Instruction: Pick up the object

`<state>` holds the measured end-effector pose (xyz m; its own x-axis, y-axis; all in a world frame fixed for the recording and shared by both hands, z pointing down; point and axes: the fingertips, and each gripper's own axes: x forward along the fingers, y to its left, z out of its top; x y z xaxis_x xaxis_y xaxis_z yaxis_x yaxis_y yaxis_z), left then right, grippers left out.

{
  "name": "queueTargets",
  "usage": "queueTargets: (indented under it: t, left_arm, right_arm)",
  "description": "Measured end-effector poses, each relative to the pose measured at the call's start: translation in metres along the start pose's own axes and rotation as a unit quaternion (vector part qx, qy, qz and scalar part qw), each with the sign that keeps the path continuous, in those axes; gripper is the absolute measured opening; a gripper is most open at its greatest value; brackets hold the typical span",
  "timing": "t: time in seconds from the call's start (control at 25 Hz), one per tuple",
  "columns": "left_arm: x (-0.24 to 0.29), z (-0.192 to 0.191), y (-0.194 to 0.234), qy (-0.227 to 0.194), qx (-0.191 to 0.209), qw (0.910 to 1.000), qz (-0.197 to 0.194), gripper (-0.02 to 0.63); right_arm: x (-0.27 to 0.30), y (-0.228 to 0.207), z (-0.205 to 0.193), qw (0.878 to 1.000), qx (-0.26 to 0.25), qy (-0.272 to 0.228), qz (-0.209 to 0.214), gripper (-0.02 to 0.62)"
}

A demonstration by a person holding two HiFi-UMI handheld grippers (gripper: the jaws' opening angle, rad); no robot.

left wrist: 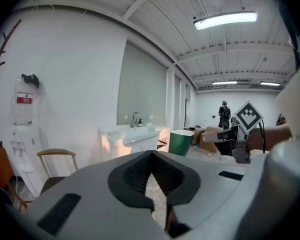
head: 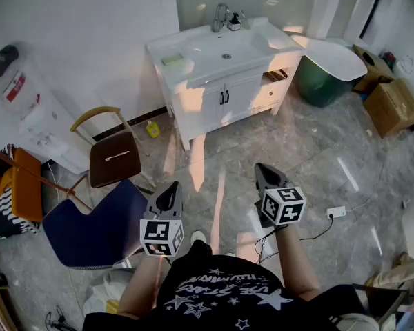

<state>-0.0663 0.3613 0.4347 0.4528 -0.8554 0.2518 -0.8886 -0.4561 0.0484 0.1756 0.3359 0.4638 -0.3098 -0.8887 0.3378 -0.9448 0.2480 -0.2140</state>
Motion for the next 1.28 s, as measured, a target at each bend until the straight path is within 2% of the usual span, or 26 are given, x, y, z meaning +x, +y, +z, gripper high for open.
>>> queueTargets:
  t: [0.4, 0.56, 0.92, 0.96, 1.04, 1.28]
  left_arm:
    - [-0.011, -0.021, 0.012, 0.023, -0.02, 0.9995, 0.012, 0.015]
    - [-0.001, -0.028, 0.026, 0.033, -0.028, 0.999, 0.011, 0.015]
    - [0.041, -0.002, 0.095, 0.006, -0.027, 0.9996, 0.006, 0.015]
    - [0.046, 0.001, 0.103, 0.005, -0.026, 0.9996, 0.005, 0.015]
    - [0.053, 0.002, 0.118, 0.006, -0.027, 0.9996, 0.001, 0.015]
    - [0.074, -0.006, 0.141, 0.024, -0.03, 0.9992, -0.01, 0.015]
  right_arm:
    - [0.009, 0.013, -0.018, 1.0, -0.018, 0.013, 0.014, 0.012]
    - [0.026, 0.015, -0.019, 1.0, -0.007, 0.015, 0.012, 0.012]
    - [0.09, 0.026, 0.026, 1.0, 0.017, -0.013, -0.001, 0.017]
    - [0.098, 0.028, 0.029, 1.0, 0.02, -0.013, -0.002, 0.027]
    - [0.114, 0.035, 0.03, 1.0, 0.021, -0.007, -0.003, 0.116]
    - [0.146, 0.04, 0.019, 0.999, 0.03, 0.021, -0.007, 0.199]
